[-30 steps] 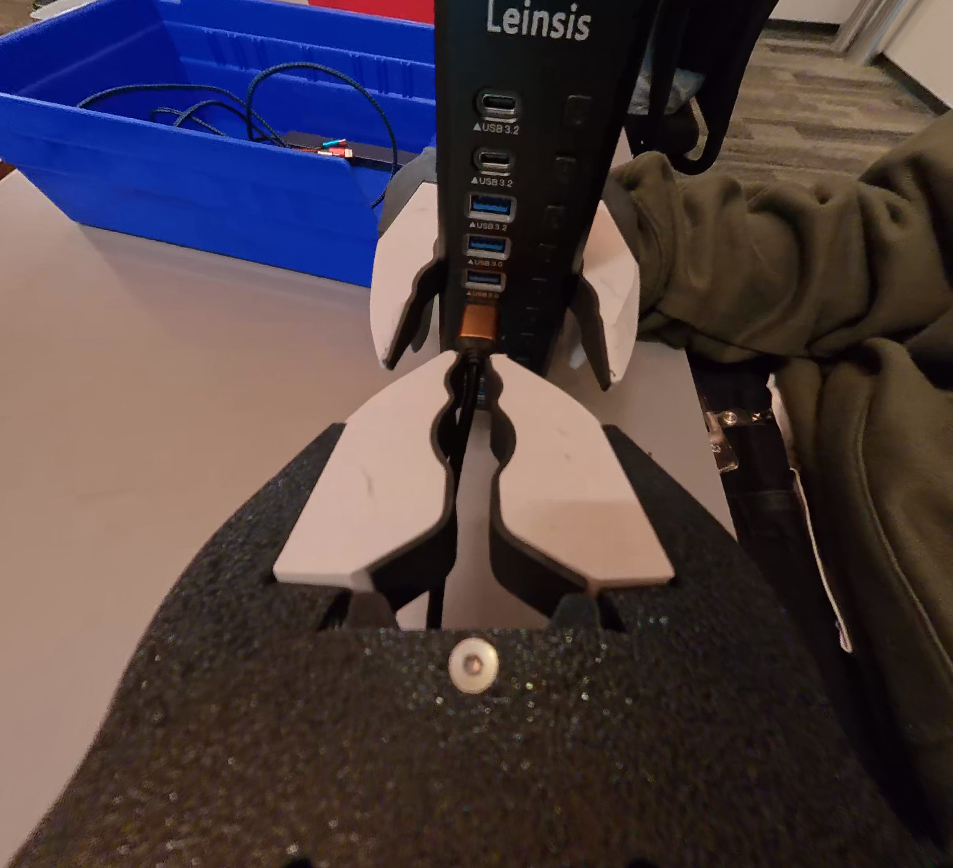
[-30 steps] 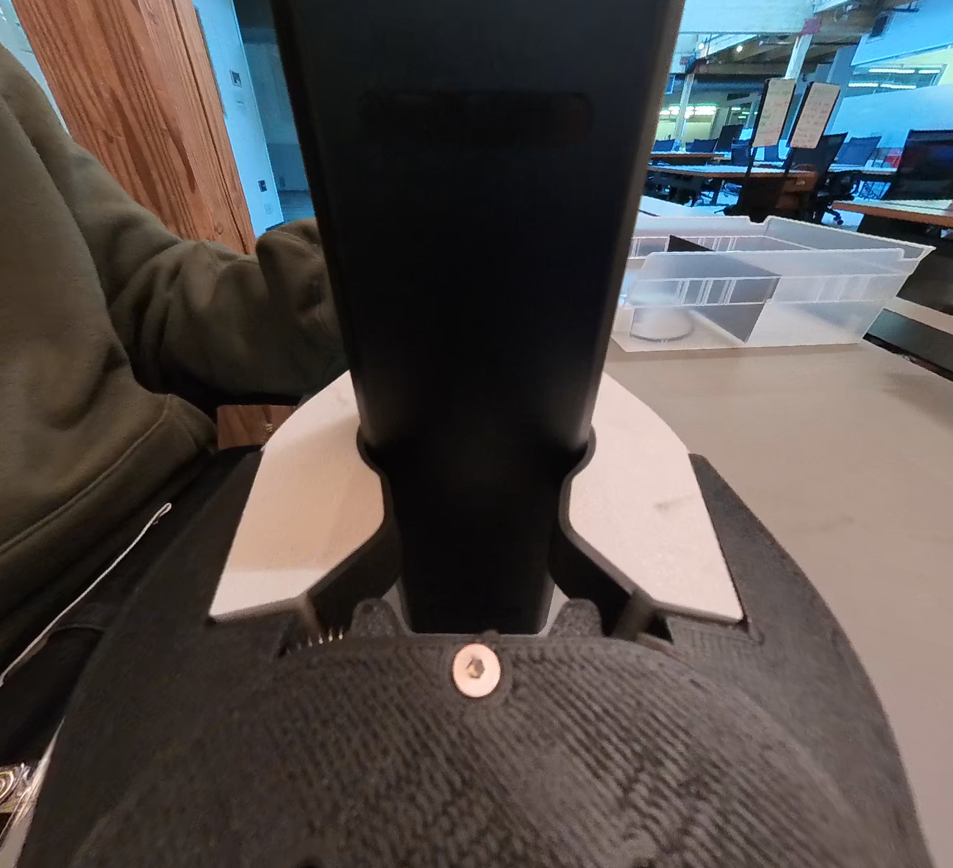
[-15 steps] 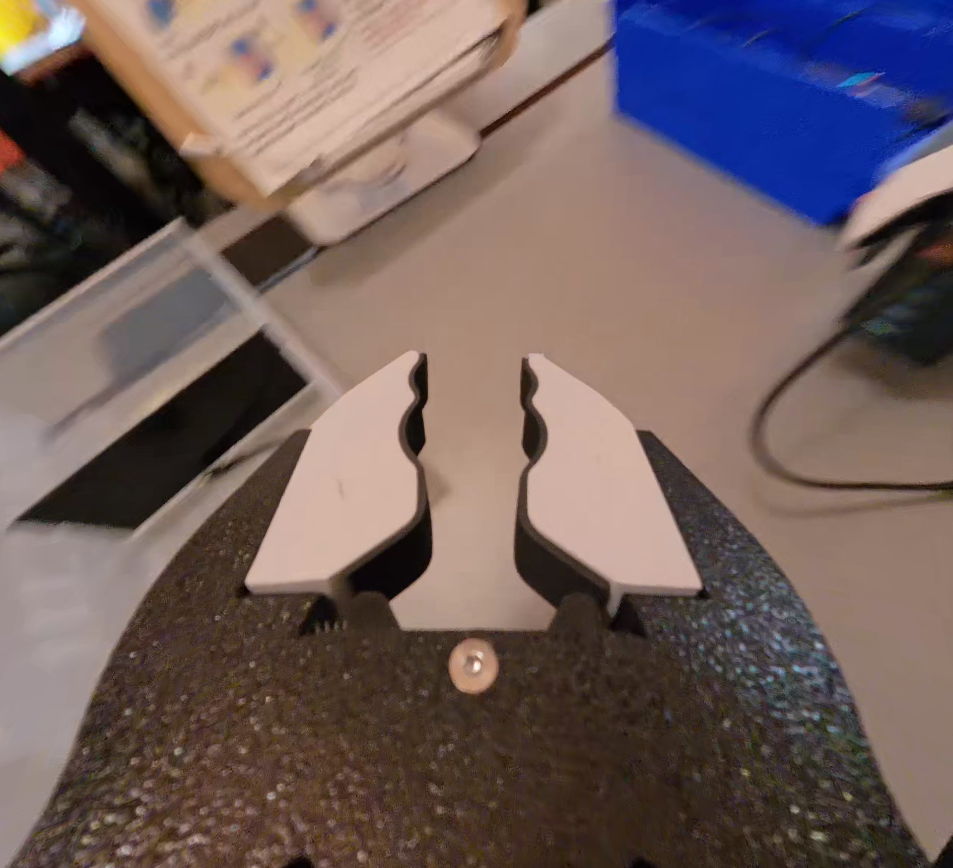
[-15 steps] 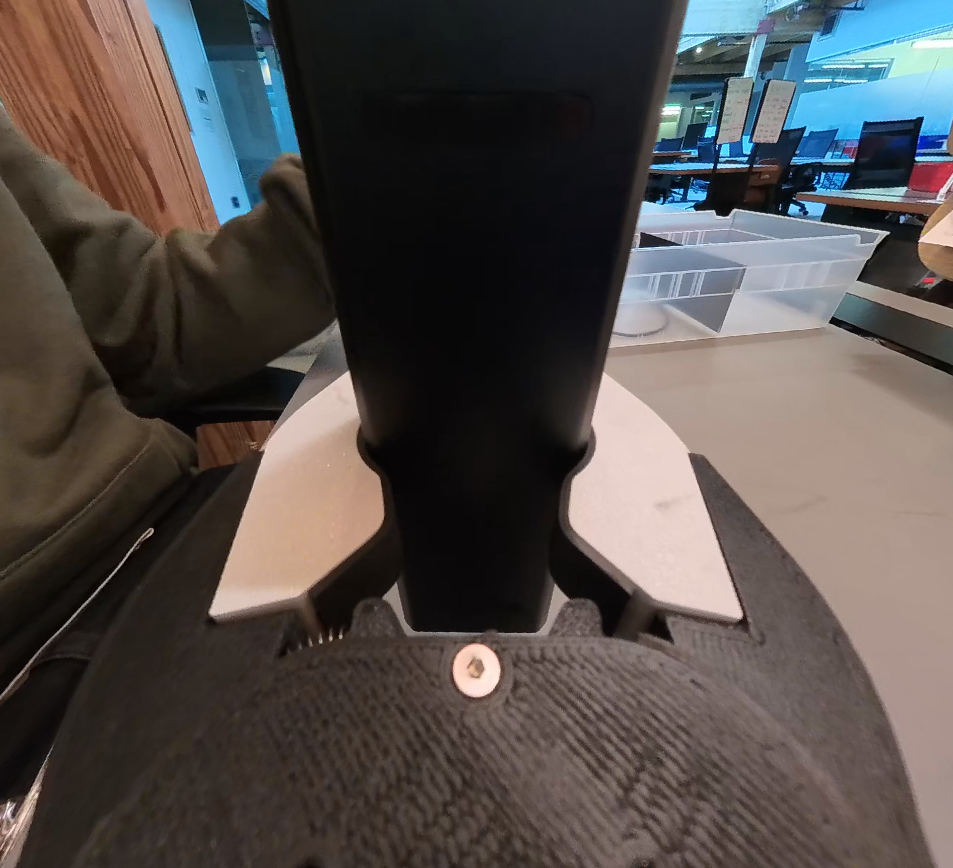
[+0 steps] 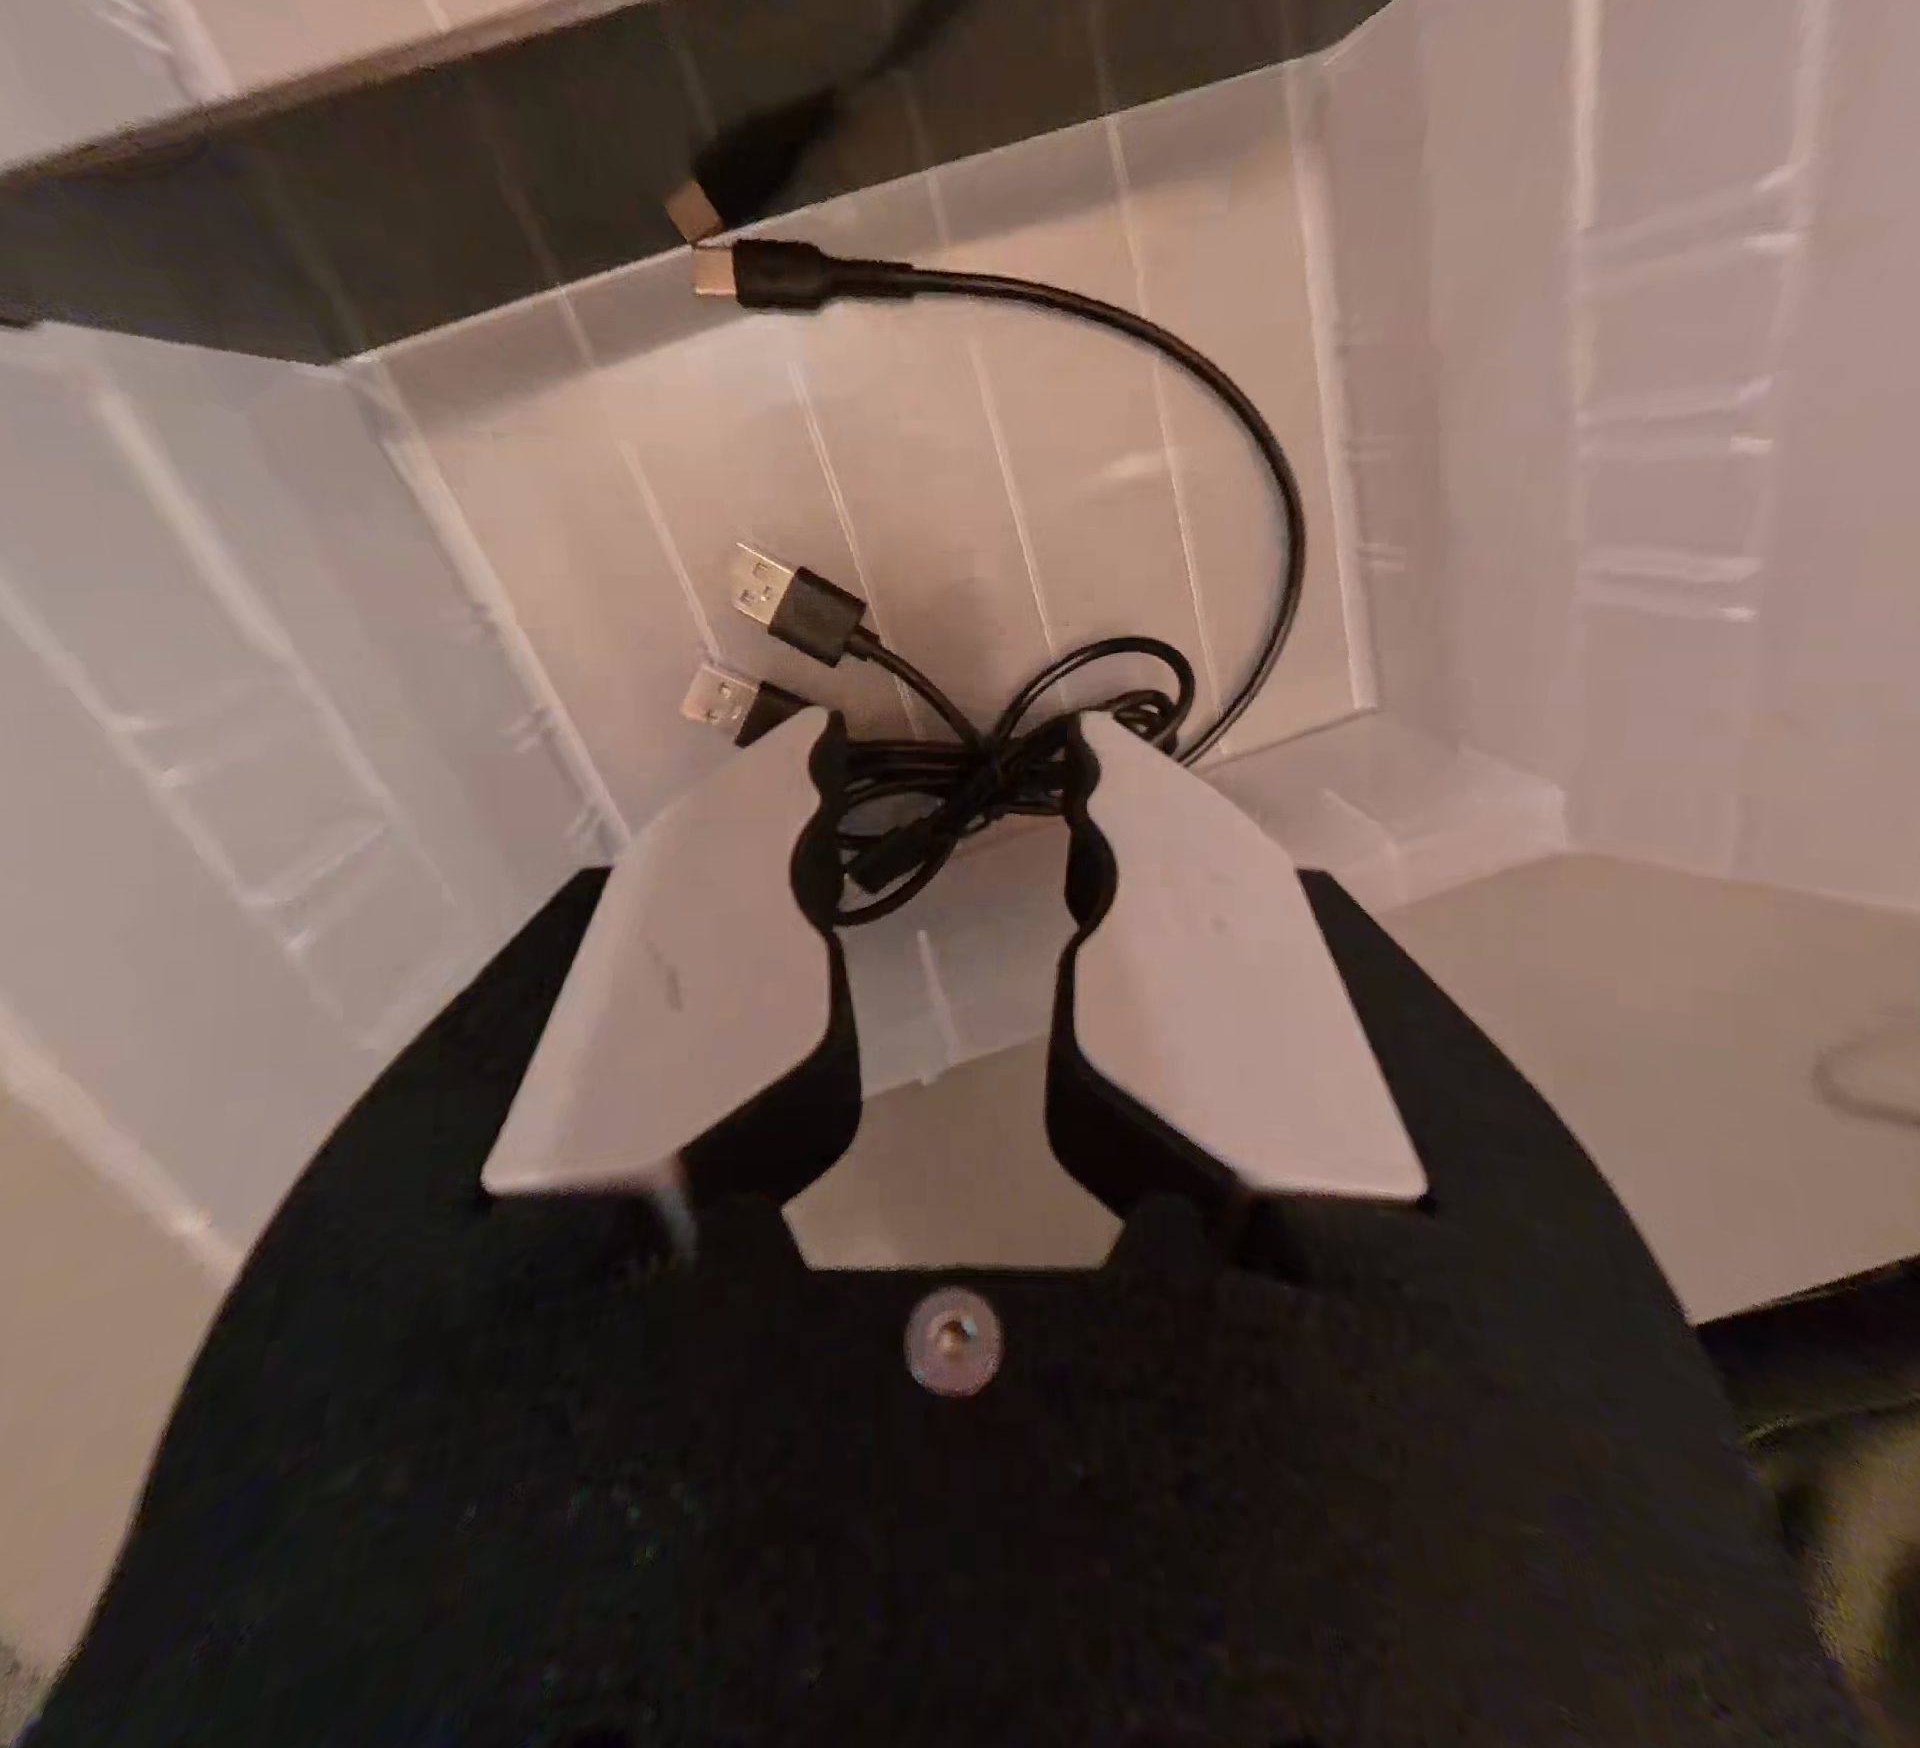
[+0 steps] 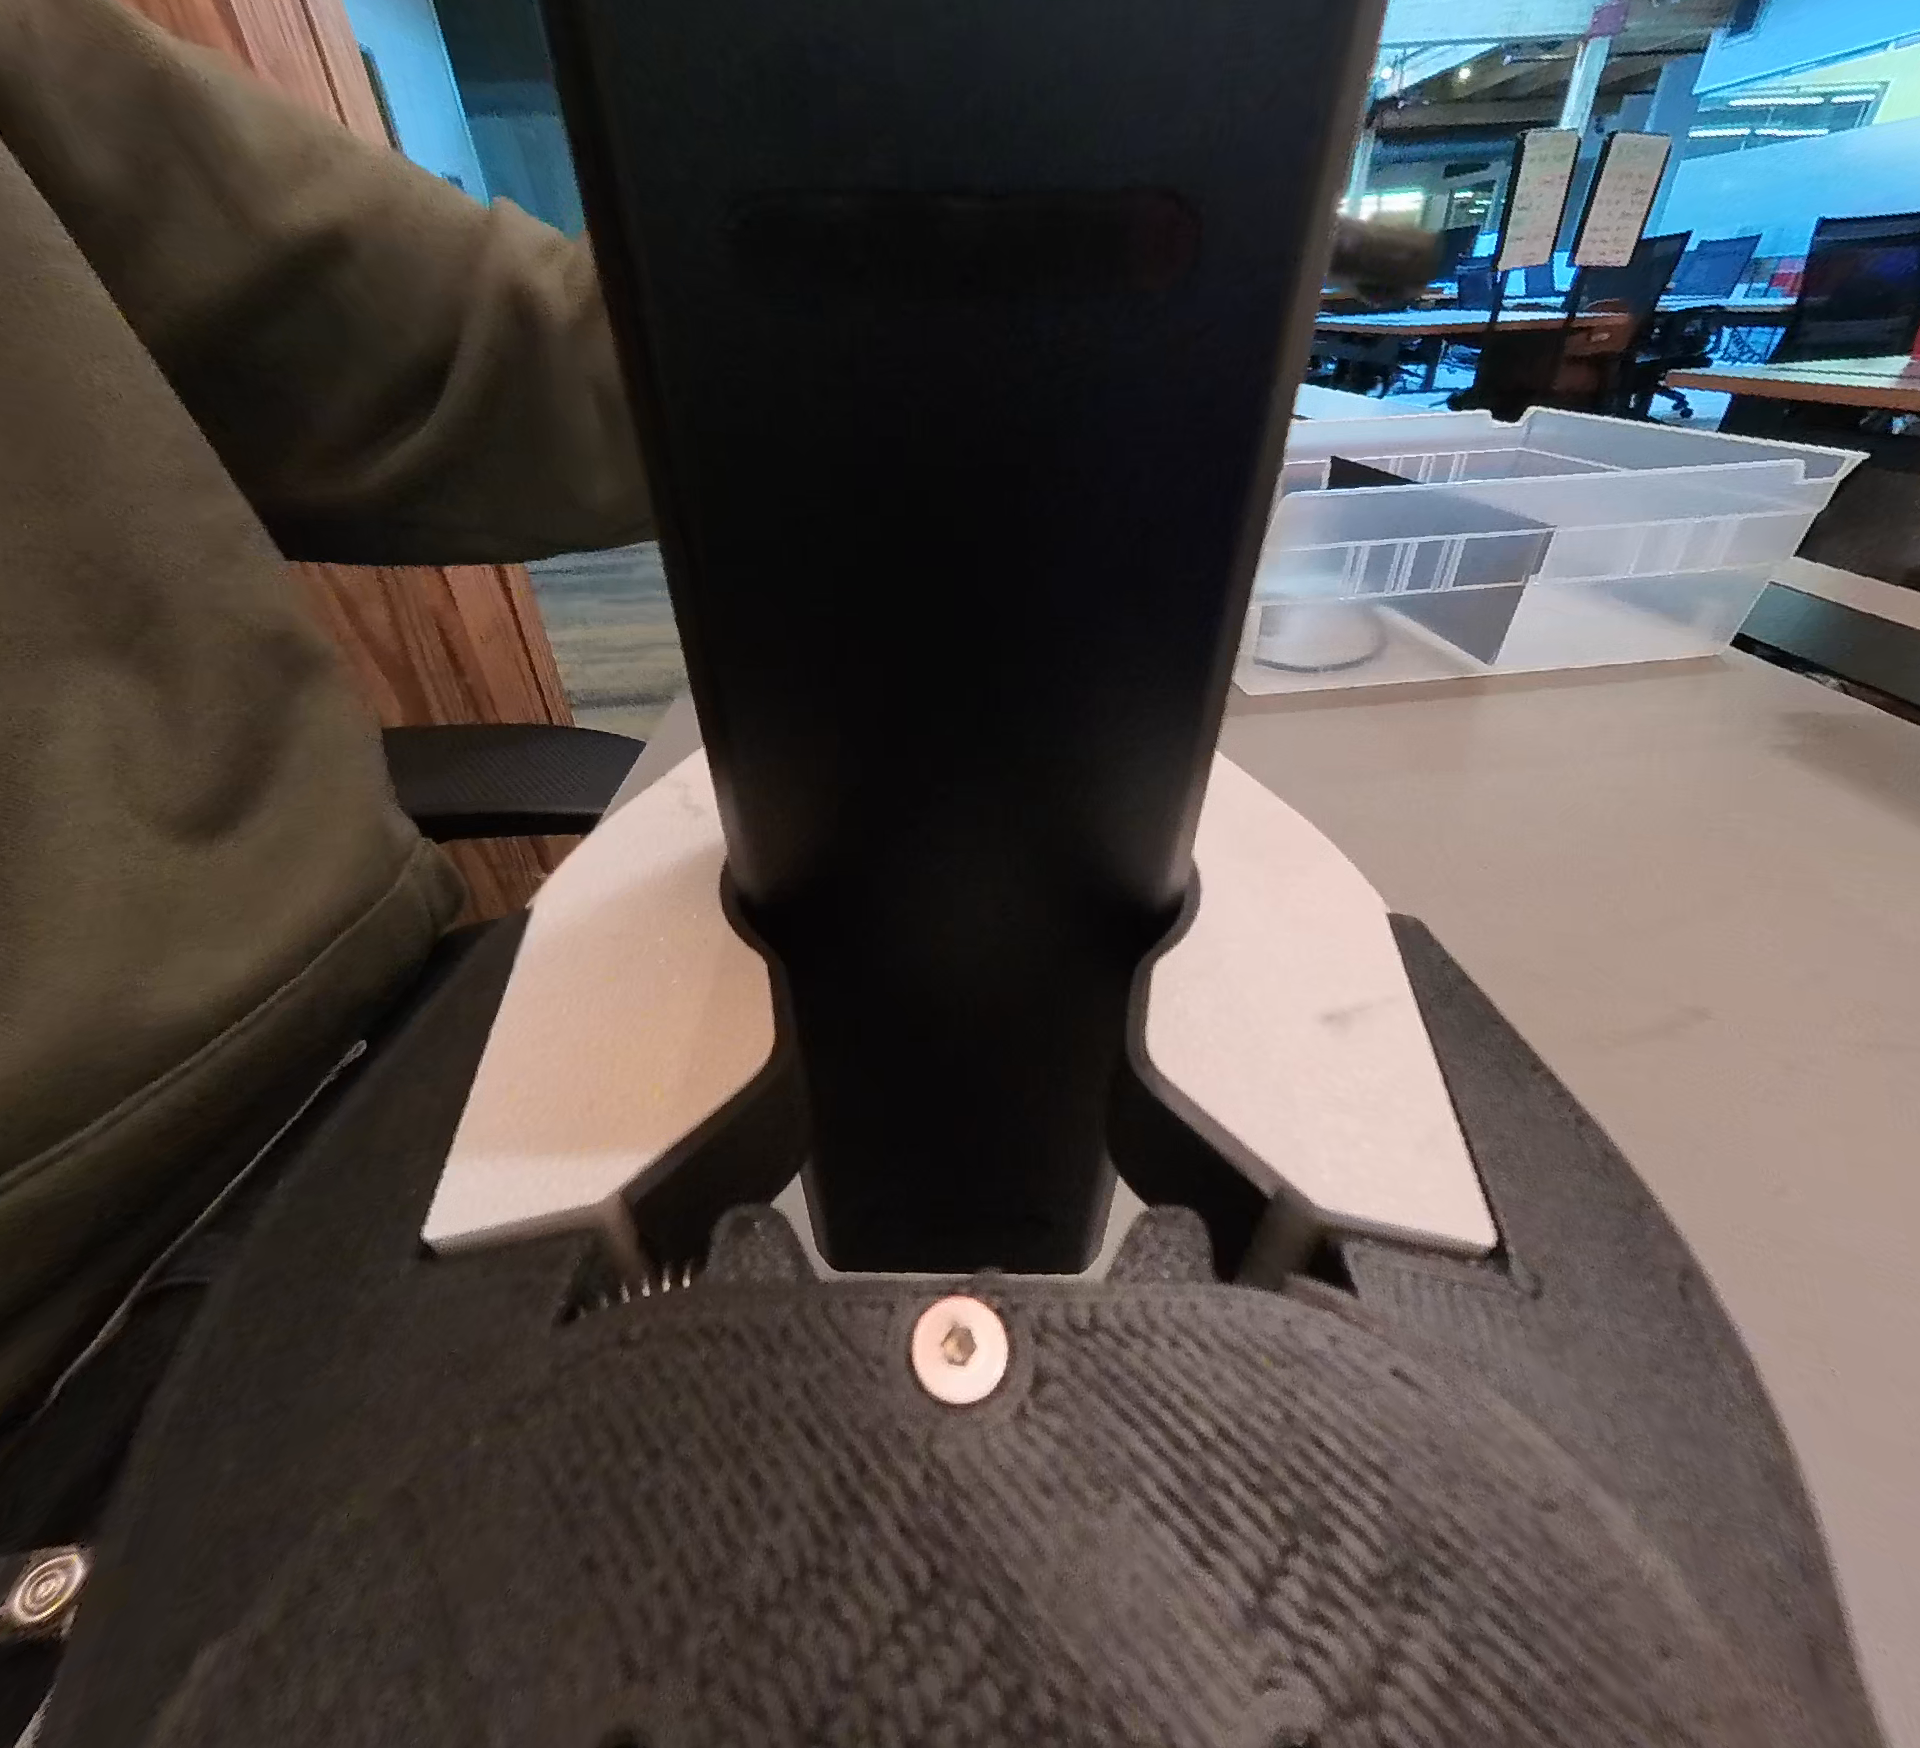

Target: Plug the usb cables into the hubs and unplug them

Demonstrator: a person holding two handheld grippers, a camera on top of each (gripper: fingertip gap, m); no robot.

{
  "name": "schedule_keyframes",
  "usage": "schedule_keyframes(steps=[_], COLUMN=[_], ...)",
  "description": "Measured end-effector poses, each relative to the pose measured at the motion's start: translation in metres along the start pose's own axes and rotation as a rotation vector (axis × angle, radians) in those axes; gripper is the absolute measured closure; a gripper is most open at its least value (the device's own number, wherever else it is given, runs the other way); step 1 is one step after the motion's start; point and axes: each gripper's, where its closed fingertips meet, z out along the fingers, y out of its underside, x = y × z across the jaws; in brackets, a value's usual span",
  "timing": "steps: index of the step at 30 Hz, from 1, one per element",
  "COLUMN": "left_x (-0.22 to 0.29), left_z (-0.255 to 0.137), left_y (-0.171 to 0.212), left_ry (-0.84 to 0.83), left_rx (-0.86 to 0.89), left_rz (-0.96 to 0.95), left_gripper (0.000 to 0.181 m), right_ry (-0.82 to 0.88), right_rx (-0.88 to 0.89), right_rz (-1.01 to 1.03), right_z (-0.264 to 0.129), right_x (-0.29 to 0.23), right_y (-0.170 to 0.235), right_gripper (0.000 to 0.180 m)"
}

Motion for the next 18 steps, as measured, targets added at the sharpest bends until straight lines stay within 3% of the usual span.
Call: schedule_keyframes(steps=[11, 18], left_x=[-0.012, -0.018], left_z=[0.031, 0.029], left_y=[-0.001, -0.006], left_ry=[-0.050, -0.097], left_rx=[-0.098, -0.008], left_rz=[-0.095, 0.041], left_gripper=[0.162, 0.177], right_ry=[-0.021, -0.023], right_rx=[-0.025, -0.035], right_rz=[-0.011, -0.026], right_z=[0.003, 0.004], right_x=[-0.004, -0.005], right_y=[0.003, 0.004], right_gripper=[0.107, 0.104])
